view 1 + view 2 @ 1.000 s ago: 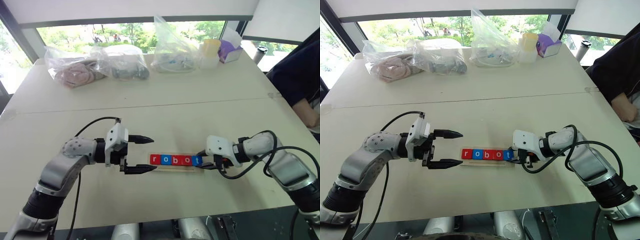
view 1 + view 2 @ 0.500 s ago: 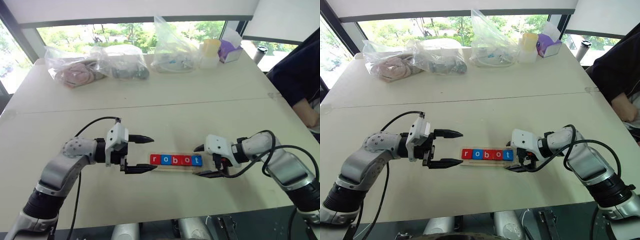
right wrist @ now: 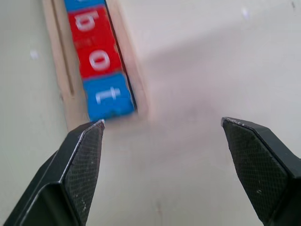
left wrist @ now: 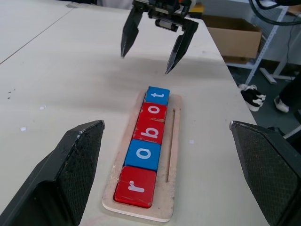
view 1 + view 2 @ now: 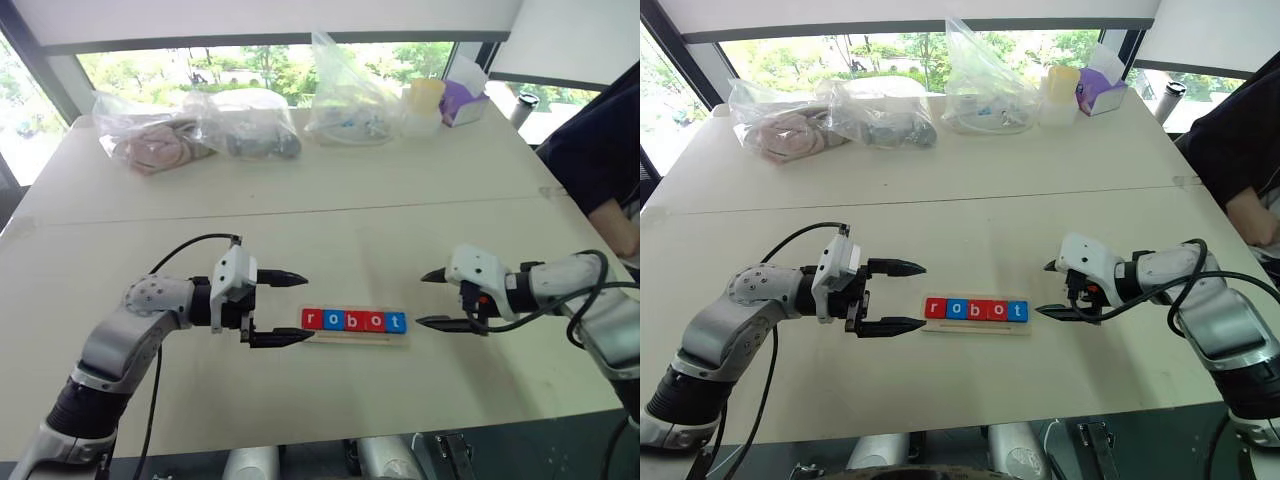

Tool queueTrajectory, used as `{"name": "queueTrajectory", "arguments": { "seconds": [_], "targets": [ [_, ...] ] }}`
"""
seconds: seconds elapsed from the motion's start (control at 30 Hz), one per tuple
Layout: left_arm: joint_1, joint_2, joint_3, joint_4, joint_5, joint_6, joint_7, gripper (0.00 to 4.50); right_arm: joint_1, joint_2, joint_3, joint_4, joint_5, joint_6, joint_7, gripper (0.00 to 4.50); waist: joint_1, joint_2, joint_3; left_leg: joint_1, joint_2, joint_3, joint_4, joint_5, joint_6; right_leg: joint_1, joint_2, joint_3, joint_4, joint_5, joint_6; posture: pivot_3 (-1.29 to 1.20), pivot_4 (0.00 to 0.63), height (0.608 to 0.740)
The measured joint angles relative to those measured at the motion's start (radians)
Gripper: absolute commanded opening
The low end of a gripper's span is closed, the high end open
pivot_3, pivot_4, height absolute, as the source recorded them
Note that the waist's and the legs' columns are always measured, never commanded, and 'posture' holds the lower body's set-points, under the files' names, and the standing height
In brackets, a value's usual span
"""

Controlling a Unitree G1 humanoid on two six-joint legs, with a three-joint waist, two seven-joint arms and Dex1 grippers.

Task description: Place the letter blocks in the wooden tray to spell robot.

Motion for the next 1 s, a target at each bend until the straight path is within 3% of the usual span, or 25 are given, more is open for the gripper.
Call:
{"name": "queueTrajectory", "arguments": {
  "seconds": [0.77, 1.0],
  "targets": [
    [-0.018, 0.002, 0.000, 0.004, 0.000, 0.018, -0.016, 4.50, -0.004, 0.091, 0.089, 0.040, -0.041, -0.064, -0.078, 4.08, 0.000, 0.000, 0.000, 0.001, 0.000, 0.000, 0.000, 0.000, 0.000, 0.000, 0.000, 0.000, 0.001, 0.000, 0.000, 0.00, 0.150, 0.740],
    [-0.008, 0.010, 0.001, -0.002, 0.000, 0.028, -0.014, 4.50, -0.004, 0.066, 0.085, 0.039, -0.048, -0.071, -0.073, 4.08, 0.001, 0.000, 0.000, 0.001, 0.000, 0.000, 0.000, 0.000, 0.000, 0.000, 0.000, 0.000, 0.001, 0.000, 0.000, 0.00, 0.150, 0.740]
  ]
}}
